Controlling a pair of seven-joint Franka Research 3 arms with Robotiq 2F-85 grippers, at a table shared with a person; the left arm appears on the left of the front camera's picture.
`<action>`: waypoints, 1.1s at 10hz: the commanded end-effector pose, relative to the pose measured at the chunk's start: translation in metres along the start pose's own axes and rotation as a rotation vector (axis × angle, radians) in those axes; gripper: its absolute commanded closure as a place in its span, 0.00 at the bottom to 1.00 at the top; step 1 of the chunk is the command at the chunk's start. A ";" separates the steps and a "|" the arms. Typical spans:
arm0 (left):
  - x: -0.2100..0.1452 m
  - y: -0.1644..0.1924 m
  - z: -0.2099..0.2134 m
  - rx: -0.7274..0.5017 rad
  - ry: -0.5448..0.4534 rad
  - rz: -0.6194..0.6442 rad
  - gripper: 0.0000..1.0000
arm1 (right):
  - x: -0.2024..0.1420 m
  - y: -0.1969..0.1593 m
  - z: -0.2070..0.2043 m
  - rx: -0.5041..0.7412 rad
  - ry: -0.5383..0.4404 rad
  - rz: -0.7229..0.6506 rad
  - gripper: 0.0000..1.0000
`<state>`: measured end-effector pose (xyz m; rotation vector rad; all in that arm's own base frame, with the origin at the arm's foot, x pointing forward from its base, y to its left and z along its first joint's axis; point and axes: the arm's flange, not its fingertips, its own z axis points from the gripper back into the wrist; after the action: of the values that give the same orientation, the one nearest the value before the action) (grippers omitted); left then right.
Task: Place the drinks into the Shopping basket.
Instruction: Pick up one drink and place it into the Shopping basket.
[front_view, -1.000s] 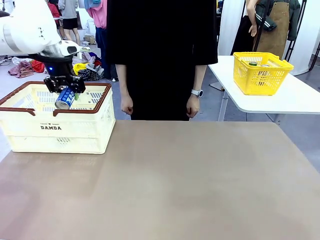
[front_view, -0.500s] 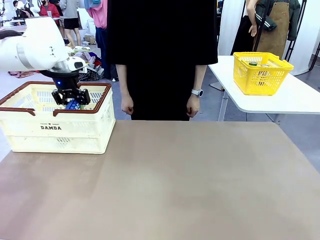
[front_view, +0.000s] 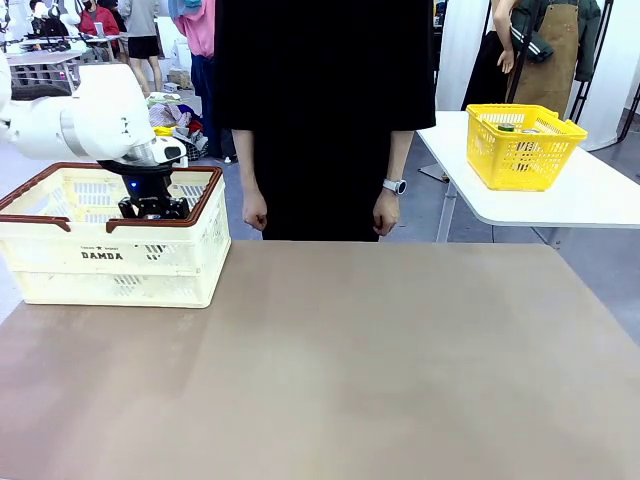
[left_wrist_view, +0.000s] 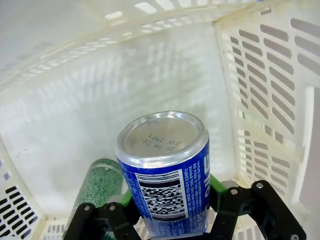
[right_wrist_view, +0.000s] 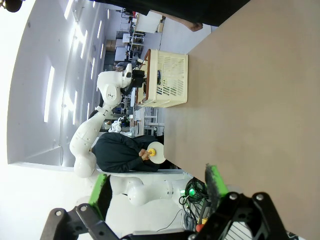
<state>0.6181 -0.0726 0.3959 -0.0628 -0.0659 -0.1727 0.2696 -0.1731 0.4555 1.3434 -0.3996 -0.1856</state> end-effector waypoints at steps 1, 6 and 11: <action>0.005 0.001 0.007 0.018 0.007 -0.014 1.00 | 0.002 0.002 0.000 0.020 -0.009 0.014 0.00; 0.004 -0.004 0.012 0.047 -0.013 -0.006 0.00 | 0.002 0.002 0.000 0.020 -0.009 0.014 0.00; 0.000 -0.003 0.017 0.048 -0.028 -0.008 0.00 | 0.002 0.002 0.000 0.020 -0.009 0.014 0.00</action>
<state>0.6211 -0.0746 0.4098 -0.0336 -0.0905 -0.1899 0.2696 -0.1731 0.4556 1.3434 -0.3996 -0.1856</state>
